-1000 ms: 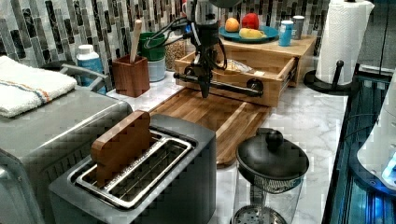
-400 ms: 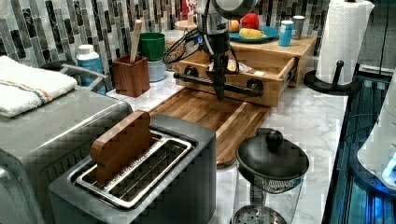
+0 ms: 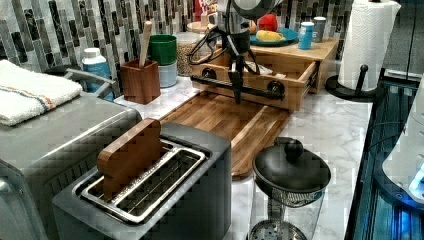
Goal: Close the drawer.
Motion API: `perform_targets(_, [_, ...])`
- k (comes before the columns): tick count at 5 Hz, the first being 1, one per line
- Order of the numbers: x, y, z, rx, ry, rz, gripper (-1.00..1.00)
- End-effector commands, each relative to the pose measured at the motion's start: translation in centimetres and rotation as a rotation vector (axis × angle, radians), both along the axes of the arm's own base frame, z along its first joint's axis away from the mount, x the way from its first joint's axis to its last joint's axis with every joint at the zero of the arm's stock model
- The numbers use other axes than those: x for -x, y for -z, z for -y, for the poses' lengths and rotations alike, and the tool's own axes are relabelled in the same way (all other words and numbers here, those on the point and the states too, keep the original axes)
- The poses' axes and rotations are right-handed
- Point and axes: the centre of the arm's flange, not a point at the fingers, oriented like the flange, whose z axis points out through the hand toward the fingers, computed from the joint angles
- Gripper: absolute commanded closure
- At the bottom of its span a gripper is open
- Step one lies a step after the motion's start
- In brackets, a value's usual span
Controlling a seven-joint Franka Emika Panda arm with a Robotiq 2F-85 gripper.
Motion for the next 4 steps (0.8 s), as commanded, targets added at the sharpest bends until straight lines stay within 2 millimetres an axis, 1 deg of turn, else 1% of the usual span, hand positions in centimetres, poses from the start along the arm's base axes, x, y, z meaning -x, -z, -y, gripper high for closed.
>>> perform_targets(1, [-3.2, -3.8, 15.8, 0.028, 0.124, 0.187, 1.00])
perform_targets(2, [-2.7, -4.1, 19.5, 0.053, 0.126, 0.214, 1.00])
perform_targets(3, [-2.6, -4.9, 23.0, 0.074, 0.119, 0.226, 1.00])
perform_targets(4, [-2.6, -5.1, 26.1, 0.107, 0.139, 0.245, 1.00])
